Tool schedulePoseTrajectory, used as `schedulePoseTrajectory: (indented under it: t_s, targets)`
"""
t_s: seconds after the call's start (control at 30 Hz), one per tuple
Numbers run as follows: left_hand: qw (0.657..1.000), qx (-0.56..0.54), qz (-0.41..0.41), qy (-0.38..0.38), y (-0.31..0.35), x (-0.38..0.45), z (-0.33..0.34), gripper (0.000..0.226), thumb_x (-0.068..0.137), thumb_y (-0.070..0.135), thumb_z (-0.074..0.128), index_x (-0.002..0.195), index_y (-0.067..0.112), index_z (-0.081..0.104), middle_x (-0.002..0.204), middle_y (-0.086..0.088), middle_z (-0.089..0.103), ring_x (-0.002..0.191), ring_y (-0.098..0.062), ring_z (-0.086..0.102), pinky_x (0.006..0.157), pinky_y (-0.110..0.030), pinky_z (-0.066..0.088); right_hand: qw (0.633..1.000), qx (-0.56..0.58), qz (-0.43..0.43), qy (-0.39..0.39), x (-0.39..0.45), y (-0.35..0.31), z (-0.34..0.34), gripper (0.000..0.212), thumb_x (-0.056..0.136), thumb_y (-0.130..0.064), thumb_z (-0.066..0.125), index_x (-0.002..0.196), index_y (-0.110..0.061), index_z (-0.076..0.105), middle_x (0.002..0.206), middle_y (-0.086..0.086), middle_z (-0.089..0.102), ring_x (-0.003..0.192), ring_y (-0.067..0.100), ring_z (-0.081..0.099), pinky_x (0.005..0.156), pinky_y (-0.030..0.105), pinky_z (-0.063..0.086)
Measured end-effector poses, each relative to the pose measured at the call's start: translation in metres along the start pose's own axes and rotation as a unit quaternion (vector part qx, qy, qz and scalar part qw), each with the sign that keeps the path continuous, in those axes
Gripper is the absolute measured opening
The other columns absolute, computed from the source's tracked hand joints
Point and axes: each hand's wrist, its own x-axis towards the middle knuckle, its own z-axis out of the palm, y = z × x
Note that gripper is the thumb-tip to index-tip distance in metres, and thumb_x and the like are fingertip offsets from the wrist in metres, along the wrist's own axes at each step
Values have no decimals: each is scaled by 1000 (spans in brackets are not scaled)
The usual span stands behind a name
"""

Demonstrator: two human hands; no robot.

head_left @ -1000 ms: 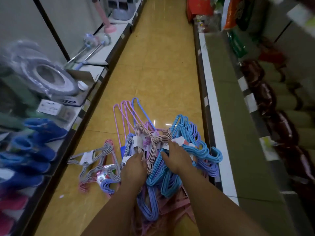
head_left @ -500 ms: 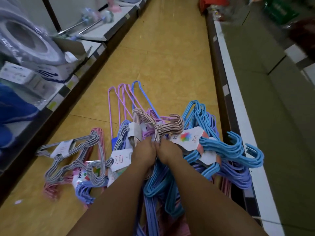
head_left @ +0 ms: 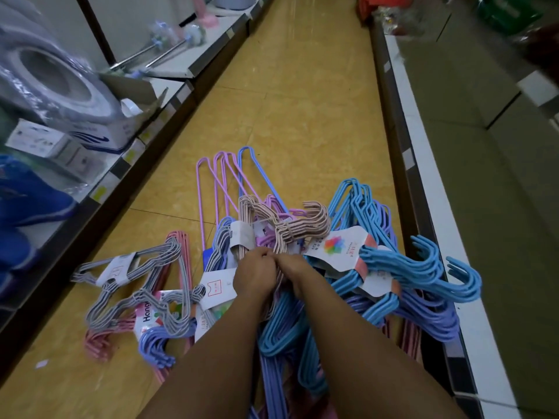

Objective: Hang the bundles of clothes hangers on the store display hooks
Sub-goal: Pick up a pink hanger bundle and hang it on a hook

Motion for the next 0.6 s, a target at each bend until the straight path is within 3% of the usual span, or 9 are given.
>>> schedulePoseTrajectory:
  t_s: [0.07, 0.17, 0.27, 0.33, 0.37, 0.43, 0.47, 0.6]
  targets:
    - [1000, -12, 4, 4, 5, -3, -6, 31, 93, 14, 41, 110, 16, 67, 117, -10, 64, 102, -32, 57, 79, -32, 44, 999, 35, 21, -3, -9, -6, -1, 49, 90, -25, 59, 129, 2, 48, 121, 16, 58, 98, 29, 61, 70, 34, 52]
    - [998, -61, 0, 10, 13, -5, -17, 35, 91, 8, 40, 112, 15, 68, 114, -12, 66, 96, -30, 60, 82, -37, 50, 995, 100, 23, 14, -21, -16, 4, 45, 80, -25, 70, 112, 3, 52, 110, 19, 64, 85, 29, 64, 65, 36, 54]
    - [997, -73, -6, 12, 22, -13, -30, 36, 89, 5, 41, 109, 16, 68, 108, -12, 68, 89, -28, 61, 71, -32, 47, 994, 102, -3, 31, -25, -23, 10, 56, 66, -38, 75, 99, 4, 57, 104, 21, 66, 91, 35, 66, 82, 51, 56]
    - [999, -41, 6, 3, 32, -21, -46, 37, 86, 6, 44, 110, 20, 68, 110, -9, 68, 94, -29, 61, 75, -32, 49, 990, 128, -15, 58, -28, -27, 12, 53, 66, -35, 77, 93, 3, 53, 101, 20, 64, 94, 36, 65, 83, 53, 55]
    - [1000, -17, 13, -4, 38, -28, -54, 38, 85, 6, 45, 111, 21, 68, 112, -8, 68, 98, -29, 61, 78, -32, 49, 988, 139, -17, 60, -27, -26, 12, 60, 63, -36, 80, 99, 3, 51, 105, 20, 62, 98, 36, 64, 84, 53, 55]
    - [999, 24, 22, -16, 56, -44, -77, 41, 85, 4, 45, 117, 21, 65, 118, -6, 65, 105, -27, 60, 81, -31, 47, 987, 140, -6, 77, -51, -39, 9, 101, 47, -43, 82, 128, 2, 43, 126, 20, 56, 110, 36, 60, 87, 52, 54]
    - [999, 38, 25, -17, 67, -52, -91, 43, 86, 3, 45, 120, 21, 63, 120, -5, 64, 107, -27, 59, 82, -31, 47, 987, 137, -4, 85, -67, -48, 7, 111, 48, -41, 81, 139, 0, 34, 132, 20, 52, 114, 37, 57, 89, 50, 53]
    - [998, 55, 33, -7, 108, -85, -146, 53, 83, -5, 44, 130, 16, 56, 129, -9, 58, 113, -29, 57, 83, -32, 47, 991, 72, 1, 116, -163, -96, -9, 94, 73, -24, 74, 147, -1, 21, 134, 20, 48, 112, 35, 56, 89, 44, 52]
